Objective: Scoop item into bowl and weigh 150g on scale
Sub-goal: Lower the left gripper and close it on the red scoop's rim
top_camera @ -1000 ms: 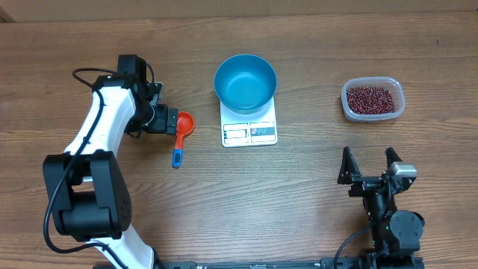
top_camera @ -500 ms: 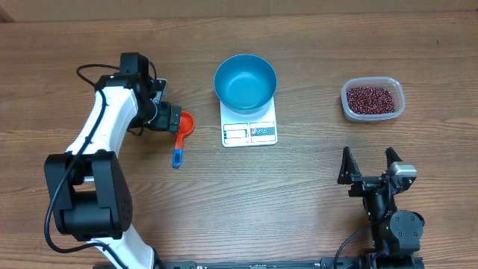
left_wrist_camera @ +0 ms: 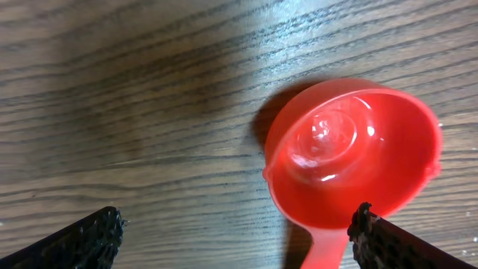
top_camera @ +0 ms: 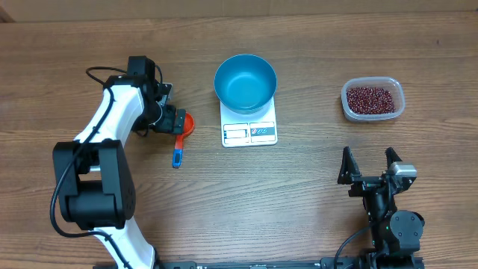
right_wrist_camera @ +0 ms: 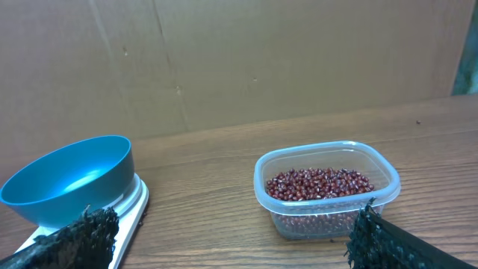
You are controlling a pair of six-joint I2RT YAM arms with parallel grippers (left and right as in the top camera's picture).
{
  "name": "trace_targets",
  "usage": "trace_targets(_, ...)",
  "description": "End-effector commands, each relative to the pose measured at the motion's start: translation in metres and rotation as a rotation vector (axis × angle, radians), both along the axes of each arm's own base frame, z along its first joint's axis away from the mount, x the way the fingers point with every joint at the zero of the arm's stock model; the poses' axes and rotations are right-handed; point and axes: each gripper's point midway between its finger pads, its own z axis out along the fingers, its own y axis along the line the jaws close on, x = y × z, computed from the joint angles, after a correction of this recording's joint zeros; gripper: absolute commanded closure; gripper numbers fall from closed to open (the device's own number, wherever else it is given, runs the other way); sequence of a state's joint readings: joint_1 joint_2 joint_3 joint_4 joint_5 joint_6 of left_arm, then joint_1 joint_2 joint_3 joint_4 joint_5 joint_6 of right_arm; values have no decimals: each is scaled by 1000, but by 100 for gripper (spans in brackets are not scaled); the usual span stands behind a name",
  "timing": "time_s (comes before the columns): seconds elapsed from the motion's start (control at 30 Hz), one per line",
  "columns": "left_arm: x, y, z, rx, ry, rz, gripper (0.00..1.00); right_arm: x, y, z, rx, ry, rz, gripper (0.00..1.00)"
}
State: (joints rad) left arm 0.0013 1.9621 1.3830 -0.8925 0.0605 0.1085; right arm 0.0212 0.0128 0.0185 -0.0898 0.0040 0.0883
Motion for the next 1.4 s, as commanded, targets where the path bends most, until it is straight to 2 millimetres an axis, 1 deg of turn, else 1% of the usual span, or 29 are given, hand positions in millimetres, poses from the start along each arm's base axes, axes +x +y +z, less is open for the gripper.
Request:
trace_targets(0.0, 6, -3, -9, -9, 10, -20, 1, 0, 2, -2, -4, -5, 7, 0)
trace_targets(0.2, 6, -3, -12, -8, 14, -20, 1, 0, 2, -2, -4, -5, 7, 0)
trace_targets(0.57, 14, -3, -12, -6, -18, -20, 0, 0, 2, -2, -4, -5, 7, 0)
trace_targets(1.37, 12, -3, -13, -6, -10, -19, 0, 0, 2, -2, -4, -5, 7, 0)
